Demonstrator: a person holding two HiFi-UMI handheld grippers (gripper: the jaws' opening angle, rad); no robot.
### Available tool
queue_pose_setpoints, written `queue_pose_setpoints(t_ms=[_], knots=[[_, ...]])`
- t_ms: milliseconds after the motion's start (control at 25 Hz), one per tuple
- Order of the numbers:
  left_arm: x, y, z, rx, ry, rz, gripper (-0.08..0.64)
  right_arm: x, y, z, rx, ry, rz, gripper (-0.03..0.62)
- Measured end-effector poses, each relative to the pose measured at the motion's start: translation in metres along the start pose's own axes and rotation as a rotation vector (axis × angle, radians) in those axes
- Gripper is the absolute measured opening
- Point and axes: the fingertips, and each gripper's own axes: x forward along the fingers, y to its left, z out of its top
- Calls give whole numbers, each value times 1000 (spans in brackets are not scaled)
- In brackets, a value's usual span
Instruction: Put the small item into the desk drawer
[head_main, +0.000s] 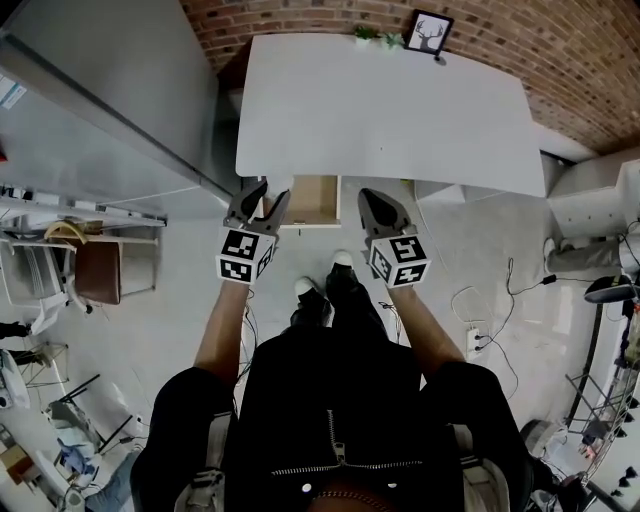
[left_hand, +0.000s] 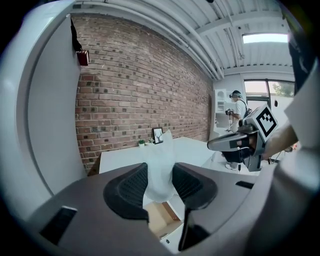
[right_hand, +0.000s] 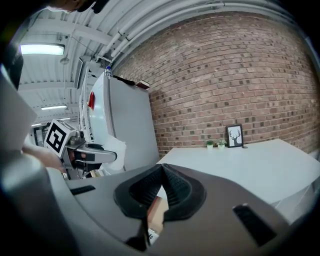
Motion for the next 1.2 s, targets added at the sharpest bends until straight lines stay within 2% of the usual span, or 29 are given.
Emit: queue_pose_setpoints(t_ms=[400,640,1200], knots=[[12,-31,-69,19,145,-74,161,-8,-4,-52,65,77,-2,6],[23,-40,-99,88,218,-105,161,-9,-6,-80,100,124,4,6],[56,-23,-193,199,419,-150,161,18,-7,-126,124,208,55,6]])
